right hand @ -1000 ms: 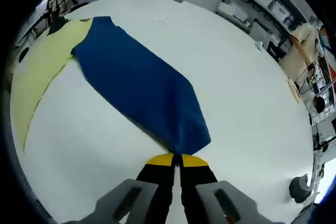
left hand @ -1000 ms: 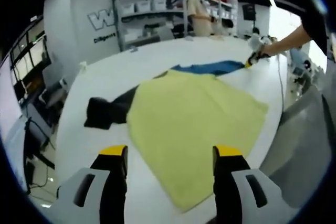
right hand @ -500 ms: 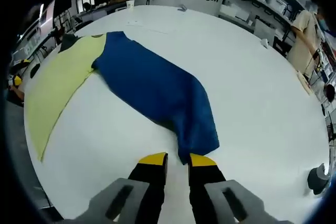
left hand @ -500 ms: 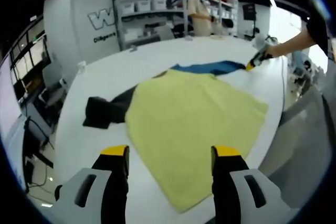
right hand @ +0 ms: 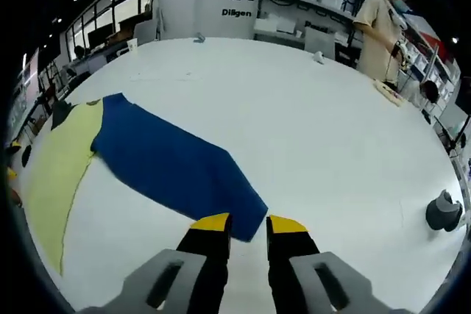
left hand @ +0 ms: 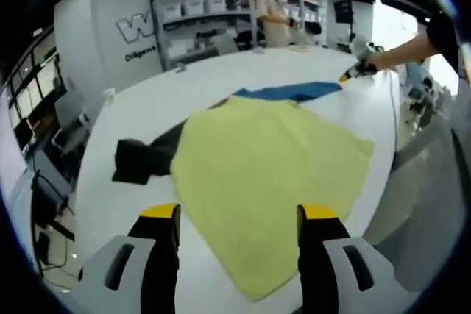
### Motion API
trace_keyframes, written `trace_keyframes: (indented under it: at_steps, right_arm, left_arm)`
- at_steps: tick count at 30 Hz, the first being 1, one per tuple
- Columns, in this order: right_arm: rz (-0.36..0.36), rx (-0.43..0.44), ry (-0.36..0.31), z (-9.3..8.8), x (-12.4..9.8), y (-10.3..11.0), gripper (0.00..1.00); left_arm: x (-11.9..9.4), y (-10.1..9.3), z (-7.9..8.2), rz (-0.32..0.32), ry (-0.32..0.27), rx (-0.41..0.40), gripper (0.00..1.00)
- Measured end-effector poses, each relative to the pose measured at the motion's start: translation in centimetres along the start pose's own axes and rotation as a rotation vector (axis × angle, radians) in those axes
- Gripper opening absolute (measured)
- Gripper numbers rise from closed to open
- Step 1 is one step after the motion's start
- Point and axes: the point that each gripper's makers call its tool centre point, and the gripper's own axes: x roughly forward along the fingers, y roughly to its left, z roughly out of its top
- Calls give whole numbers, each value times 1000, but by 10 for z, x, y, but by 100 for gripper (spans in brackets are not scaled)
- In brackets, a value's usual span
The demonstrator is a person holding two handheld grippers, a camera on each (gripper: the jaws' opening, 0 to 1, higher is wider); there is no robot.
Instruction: Fold the garment on the visible template until the final outline fits inside the template.
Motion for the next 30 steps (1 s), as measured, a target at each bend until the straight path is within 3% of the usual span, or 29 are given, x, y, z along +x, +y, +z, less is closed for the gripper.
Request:
trace_keyframes:
  at_steps: [4,11,13,15,16,19,20,22,24,25,26,28,30]
  right_arm:
    - [-5,54,-12,0,16,-10,10]
    - [-2,101,13,-9,22,-3,10]
    - [8,125,24,-13,37,-12,7]
    - [14,105,38,-10,32,-1,6]
    - [13,94,52,-18,31,1,4]
    - [8,96,44,-19,31,1,0]
    - [2,83,47,-17,21,9,0]
    - [-16,-32,37,-9,21,3,0]
    - [-1,-109,8,6,15,12,0]
    - [5,-115,5,8,14,14,0]
    - [29,-118,-2,11,21,16,0]
    - [61,-144,-26,15,15,29,0]
    - [102,-213,-34,18,17,37,0]
  left_arm:
    - [0,4,-2,7,4,-7,60]
    - [0,6,-7,3,21,-5,60]
    - [0,9,-9,5,26,-4,60]
    - [-1,2,0,4,25,-3,60]
    - [-1,1,2,3,25,-3,60]
    - [2,8,-6,7,28,3,59]
    - [1,8,-6,8,29,3,59]
    - [1,7,-5,9,27,9,58]
    - [1,6,-5,6,28,13,59]
    - [1,4,-4,4,28,12,59]
    - [1,3,-3,1,24,6,59]
    - [3,5,-5,-1,19,2,59]
    - [3,7,-3,3,12,3,58]
